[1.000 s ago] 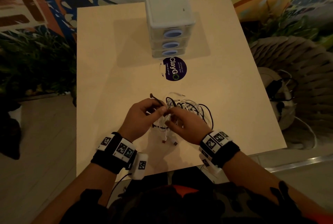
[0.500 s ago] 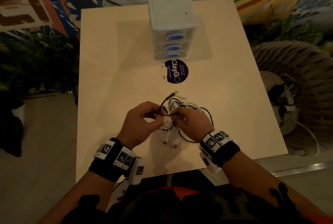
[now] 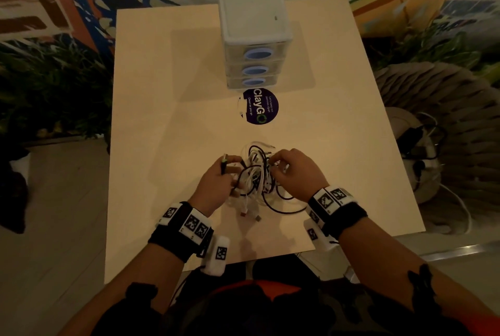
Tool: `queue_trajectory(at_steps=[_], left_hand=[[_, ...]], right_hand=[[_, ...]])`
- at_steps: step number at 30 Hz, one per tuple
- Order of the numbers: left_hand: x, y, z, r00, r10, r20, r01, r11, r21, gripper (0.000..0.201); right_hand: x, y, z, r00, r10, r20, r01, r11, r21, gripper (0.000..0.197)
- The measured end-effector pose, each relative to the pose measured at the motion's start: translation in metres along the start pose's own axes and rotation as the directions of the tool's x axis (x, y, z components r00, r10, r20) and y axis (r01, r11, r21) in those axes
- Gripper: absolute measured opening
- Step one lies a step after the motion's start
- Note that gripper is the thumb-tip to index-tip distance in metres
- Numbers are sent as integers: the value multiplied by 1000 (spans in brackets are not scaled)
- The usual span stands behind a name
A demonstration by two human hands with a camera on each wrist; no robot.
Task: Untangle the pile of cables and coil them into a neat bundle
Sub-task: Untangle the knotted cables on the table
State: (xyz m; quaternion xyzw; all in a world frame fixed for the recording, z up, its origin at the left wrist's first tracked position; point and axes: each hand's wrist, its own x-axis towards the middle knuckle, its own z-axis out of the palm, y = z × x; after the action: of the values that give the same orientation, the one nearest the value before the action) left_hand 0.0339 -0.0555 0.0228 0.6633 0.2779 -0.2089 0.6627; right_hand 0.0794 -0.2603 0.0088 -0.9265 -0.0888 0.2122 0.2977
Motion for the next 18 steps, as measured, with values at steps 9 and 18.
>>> queue_trajectory(at_steps=[9,18], left_hand=[[12,5,17,989,57,134,-103,927,361,31],[17,-11,22,962,253,104,-268,795,545,12]], right_hand=[[-1,-6,4,998,-44,53,48,995,-88,23],[-3,-3,5,993,23,112,-5,987,-159,21]])
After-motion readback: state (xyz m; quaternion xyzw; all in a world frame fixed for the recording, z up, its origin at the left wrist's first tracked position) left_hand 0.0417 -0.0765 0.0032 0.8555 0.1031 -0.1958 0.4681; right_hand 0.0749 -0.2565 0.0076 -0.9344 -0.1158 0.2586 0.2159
